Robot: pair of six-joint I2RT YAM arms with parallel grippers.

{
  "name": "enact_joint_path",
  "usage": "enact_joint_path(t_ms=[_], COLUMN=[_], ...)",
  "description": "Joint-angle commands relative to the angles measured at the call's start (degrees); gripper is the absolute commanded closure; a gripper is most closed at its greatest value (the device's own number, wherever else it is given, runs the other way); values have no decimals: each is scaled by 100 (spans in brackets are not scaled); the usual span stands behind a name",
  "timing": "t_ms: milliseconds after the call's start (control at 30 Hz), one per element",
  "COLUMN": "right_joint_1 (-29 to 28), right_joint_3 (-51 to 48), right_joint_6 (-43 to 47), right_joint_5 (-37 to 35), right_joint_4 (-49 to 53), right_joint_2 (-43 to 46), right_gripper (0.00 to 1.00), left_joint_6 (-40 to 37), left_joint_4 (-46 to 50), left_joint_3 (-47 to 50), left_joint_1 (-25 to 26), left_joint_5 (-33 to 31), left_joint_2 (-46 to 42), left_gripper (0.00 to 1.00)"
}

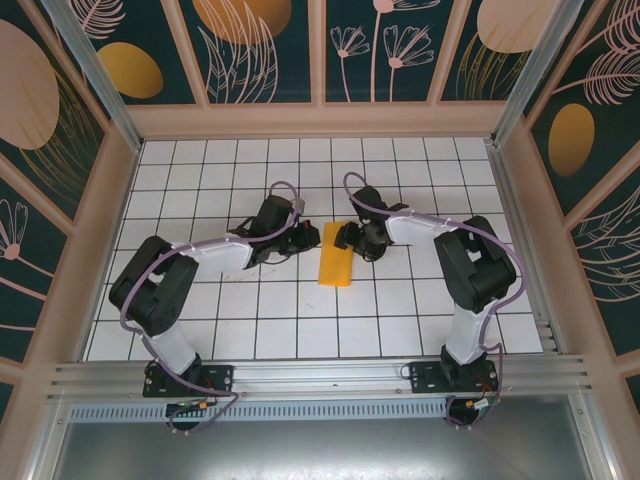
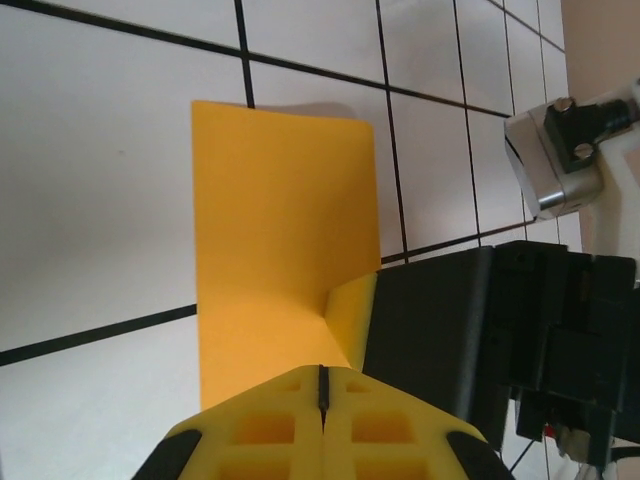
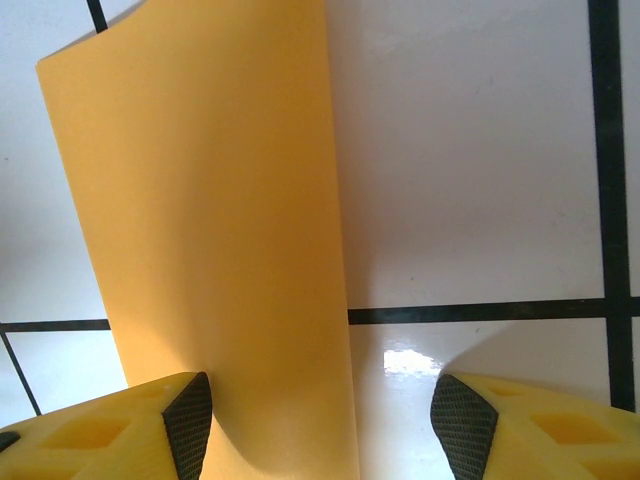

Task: Fold a paper plane with a square sheet of paper (pick it up from the middle)
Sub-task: Hold the square sheet of paper at the center of the table.

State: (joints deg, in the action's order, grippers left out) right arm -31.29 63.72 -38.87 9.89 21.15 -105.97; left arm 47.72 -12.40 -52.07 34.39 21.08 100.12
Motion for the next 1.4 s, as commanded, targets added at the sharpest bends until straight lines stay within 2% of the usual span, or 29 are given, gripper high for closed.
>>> enact_joint_path(t_ms=[0,100,333,633,1233,1367], right_joint_1=[27,26,26,26,-78,-40], right_joint_3=[-223,-229,-210,-245,-127,31], right_joint_6=[117,121,108,108,93,79], right_joint_5=[-499,-492,-495,-506,-451,-518], right_joint_4=[280,276,292,302,319,275], right_joint_2=[-488,-500,-507,-502,-478,-131], right_gripper=[33,33,33,33,32,30], left_joint_6=[162,150,-156,-227,-307,-367], left_joint_4=[-225,-117,563,806,1020,1079], left_joint_3=[-216,-334,-761,-1010,-897,-814], left_joint_1=[-29,-18,66,211,296,300], left_joint_5=[387,491,224,182,-223,-315], left_joint_2=[319,551,827,1144,1555,1506], left_gripper=[100,100,100,100,100,100])
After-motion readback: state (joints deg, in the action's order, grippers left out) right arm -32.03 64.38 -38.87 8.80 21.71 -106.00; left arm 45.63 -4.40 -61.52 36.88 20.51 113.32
